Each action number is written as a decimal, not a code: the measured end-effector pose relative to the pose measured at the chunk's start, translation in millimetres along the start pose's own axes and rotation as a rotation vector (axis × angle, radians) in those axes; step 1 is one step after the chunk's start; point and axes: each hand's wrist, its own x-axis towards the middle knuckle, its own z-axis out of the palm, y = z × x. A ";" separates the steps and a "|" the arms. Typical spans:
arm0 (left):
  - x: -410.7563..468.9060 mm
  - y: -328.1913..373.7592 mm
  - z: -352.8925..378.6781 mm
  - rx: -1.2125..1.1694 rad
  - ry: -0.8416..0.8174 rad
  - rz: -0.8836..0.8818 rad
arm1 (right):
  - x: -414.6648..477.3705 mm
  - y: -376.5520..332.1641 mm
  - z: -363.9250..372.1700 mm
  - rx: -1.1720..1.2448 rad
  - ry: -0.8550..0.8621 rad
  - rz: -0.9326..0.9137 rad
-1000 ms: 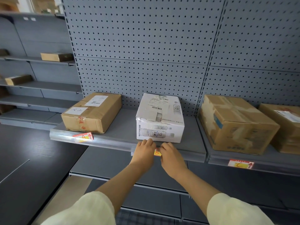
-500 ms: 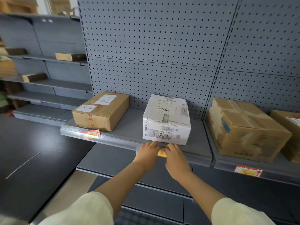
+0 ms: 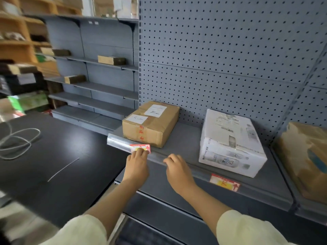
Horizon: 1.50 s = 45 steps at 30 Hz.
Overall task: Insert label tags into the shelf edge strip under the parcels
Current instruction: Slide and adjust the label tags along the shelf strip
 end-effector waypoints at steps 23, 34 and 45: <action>77.1 -117.1 -4.7 -0.117 -0.012 0.343 | 87.8 -75.8 46.6 -0.010 0.043 0.345; 81.9 -120.1 -8.2 -0.031 -0.007 0.370 | 86.8 -78.3 53.9 0.026 0.046 0.389; 82.0 -113.8 -13.2 0.022 -0.020 0.426 | 87.7 -84.6 62.1 0.034 0.017 0.407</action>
